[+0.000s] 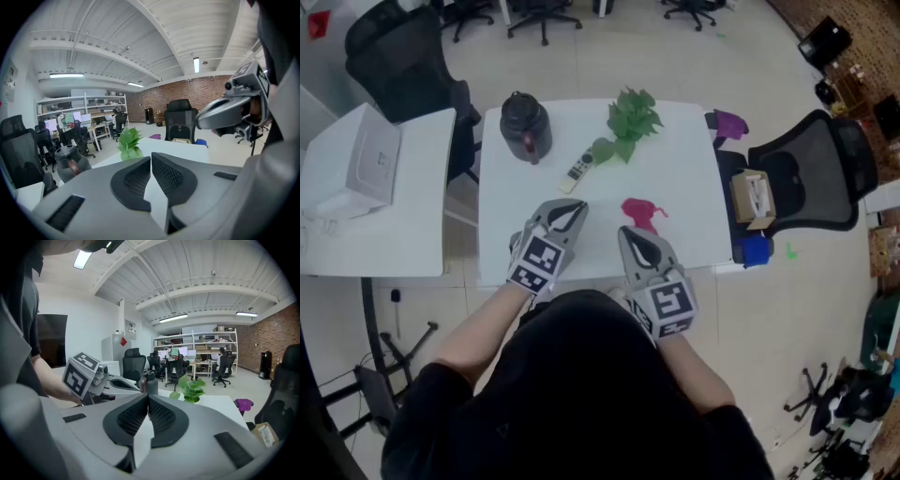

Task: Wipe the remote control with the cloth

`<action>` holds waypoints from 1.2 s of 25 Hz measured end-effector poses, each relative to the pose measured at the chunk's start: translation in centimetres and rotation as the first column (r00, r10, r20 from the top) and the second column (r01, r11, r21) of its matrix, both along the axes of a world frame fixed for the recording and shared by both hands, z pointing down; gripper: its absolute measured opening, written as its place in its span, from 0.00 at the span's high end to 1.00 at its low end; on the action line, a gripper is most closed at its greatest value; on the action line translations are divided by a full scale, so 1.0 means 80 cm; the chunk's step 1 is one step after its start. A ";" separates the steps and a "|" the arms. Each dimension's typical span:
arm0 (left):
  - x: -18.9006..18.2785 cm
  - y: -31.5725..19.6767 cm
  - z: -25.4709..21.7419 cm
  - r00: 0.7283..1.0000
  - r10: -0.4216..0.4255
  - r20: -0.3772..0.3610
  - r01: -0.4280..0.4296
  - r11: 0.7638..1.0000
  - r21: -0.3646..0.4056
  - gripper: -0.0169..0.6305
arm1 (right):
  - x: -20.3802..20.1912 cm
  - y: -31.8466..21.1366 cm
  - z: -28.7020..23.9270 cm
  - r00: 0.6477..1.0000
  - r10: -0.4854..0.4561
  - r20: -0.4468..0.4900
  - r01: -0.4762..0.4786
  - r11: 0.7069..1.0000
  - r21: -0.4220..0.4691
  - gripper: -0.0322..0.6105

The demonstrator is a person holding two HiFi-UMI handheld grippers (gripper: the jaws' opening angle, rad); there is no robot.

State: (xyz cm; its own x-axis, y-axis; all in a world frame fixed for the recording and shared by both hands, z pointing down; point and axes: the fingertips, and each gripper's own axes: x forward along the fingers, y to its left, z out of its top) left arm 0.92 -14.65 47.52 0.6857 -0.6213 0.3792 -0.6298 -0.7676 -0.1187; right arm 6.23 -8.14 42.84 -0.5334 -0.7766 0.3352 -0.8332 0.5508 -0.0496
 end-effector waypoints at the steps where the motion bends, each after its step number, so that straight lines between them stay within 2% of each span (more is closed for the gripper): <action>1: -0.002 -0.009 0.009 1.000 -0.015 0.007 0.015 1.000 -0.011 0.96 | 0.003 0.001 0.000 1.000 0.011 -0.005 -0.011 1.000 -0.005 0.95; 3: -0.007 -0.029 0.026 0.999 -0.044 0.024 0.045 0.998 -0.032 0.84 | 0.007 0.003 0.000 1.000 0.026 -0.014 -0.026 1.000 -0.012 0.95; 5: -0.009 -0.050 0.043 0.996 -0.068 0.049 0.071 0.996 -0.050 0.80 | 0.011 0.003 0.001 0.999 0.032 -0.017 -0.032 0.999 -0.017 0.95; 9: -0.012 -0.092 0.086 0.987 -0.115 0.108 0.126 0.987 -0.097 0.63 | 0.017 0.003 0.005 0.999 0.038 -0.020 -0.038 0.999 -0.024 0.95; 14: -0.014 -0.141 0.148 0.970 -0.162 0.182 0.193 0.967 -0.169 0.53 | 0.024 0.003 0.011 0.999 0.043 -0.013 -0.043 0.999 -0.022 0.95; 18: -0.015 -0.166 0.189 0.956 -0.173 0.237 0.226 0.949 -0.219 0.49 | 0.034 0.007 0.014 0.998 0.068 -0.012 -0.068 0.997 -0.033 0.95; 22: -0.015 -0.175 0.230 0.944 -0.161 0.287 0.248 0.922 -0.298 0.49 | 0.041 0.012 0.023 0.997 0.075 -0.016 -0.075 0.996 -0.056 0.95; 30: -0.017 -0.183 0.290 0.928 -0.146 0.343 0.286 0.870 -0.402 0.49 | 0.052 0.007 0.025 0.996 0.087 -0.022 -0.089 0.993 -0.078 0.95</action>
